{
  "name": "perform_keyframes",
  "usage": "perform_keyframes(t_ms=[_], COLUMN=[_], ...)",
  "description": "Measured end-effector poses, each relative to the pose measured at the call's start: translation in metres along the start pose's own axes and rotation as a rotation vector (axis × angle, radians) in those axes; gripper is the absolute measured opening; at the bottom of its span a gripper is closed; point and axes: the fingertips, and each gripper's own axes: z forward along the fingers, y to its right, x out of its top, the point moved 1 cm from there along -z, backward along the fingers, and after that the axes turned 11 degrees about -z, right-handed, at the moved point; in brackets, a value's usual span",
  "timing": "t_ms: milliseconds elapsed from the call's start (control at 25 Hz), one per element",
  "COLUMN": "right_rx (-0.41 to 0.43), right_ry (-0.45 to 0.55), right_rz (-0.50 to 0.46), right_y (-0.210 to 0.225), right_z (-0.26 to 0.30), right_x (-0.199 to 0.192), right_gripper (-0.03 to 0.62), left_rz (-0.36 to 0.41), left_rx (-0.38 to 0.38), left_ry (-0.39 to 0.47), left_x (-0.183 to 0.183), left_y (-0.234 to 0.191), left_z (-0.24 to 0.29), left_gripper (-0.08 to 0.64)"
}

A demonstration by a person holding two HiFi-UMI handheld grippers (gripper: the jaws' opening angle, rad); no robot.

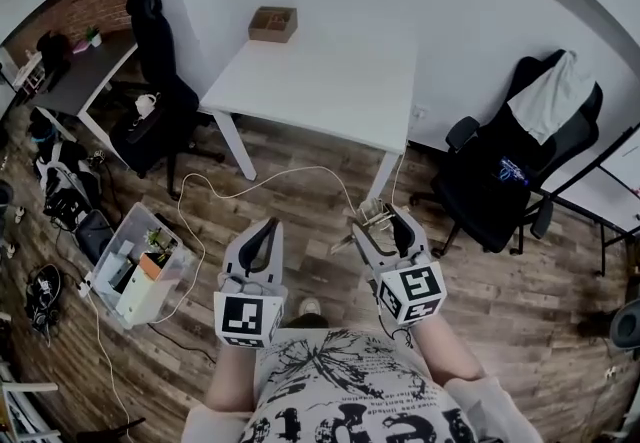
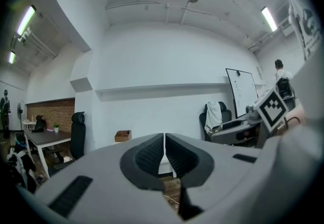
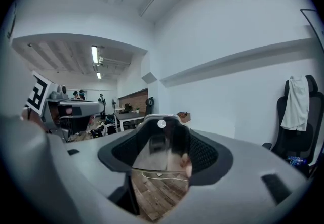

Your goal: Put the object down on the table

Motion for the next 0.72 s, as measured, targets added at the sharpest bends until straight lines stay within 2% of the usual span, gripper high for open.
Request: perform_keyframes(t_ms=[360,720], right_rx=[-0.066,-0.033], right_ry=[-0.027,-0.054], right_rz=[0.006,0.03], right_y=[0.006,0.019], right_z=[0.095,0.182], right_x=[0.019,0.01], right_gripper=[0.278,0.278], left_rz=[-0.008,0.002], left_rx=[-0.04,0.005], left_ry=[-0.029,-0.034], left_x=[0.013,-0.005], left_y=[-0.086,-0.151], left_z=[0.057,0.118], left_gripper=[0.012,0.012])
